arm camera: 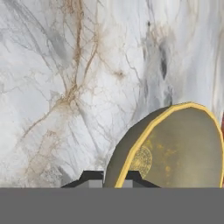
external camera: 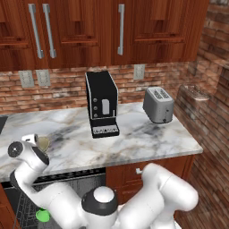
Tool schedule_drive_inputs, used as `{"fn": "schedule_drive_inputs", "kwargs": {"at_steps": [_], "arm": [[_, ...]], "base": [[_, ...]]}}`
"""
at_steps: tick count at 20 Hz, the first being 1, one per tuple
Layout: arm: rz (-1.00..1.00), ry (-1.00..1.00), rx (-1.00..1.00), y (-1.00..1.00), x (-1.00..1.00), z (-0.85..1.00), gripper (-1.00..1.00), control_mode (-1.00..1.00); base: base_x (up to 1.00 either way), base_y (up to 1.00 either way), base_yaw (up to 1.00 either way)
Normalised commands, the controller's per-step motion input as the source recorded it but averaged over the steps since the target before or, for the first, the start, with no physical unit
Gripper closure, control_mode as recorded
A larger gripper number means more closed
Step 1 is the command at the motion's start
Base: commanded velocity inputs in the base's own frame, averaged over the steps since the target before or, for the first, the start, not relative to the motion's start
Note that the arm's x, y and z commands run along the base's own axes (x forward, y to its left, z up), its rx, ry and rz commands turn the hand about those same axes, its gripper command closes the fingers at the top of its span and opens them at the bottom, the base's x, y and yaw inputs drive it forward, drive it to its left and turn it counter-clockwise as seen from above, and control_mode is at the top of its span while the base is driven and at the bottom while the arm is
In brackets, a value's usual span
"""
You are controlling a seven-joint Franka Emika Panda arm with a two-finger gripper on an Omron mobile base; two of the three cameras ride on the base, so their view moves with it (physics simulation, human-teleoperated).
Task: Pick up the cup and bowl from the counter, place them in the dishwasher, and close the dishwasher door.
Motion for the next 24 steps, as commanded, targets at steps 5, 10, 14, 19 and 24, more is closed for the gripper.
{"fn": "schedule_drive_inputs", "kwargs": {"at_steps": [5, 10, 14, 19, 24], "arm": [[0.00, -0.07, 0.00, 0.00, -0.70, 0.00, 1.00, -1.00], [0.00, -0.03, 0.00, -0.17, -0.53, 0.00, 1.00, -1.00], [0.01, 0.00, 0.00, -0.33, -0.38, -0.09, 1.00, -1.00], [0.01, 0.00, 0.00, -0.32, -0.41, -0.12, 1.00, -1.00], [0.01, -0.03, 0.00, -0.21, -0.67, -0.01, 1.00, -1.00]], "base": [[0.00, 0.00, 0.00], [0.00, 0.00, 0.00], [0.00, 0.00, 0.00], [0.00, 0.00, 0.00], [0.00, 0.00, 0.00]]}}
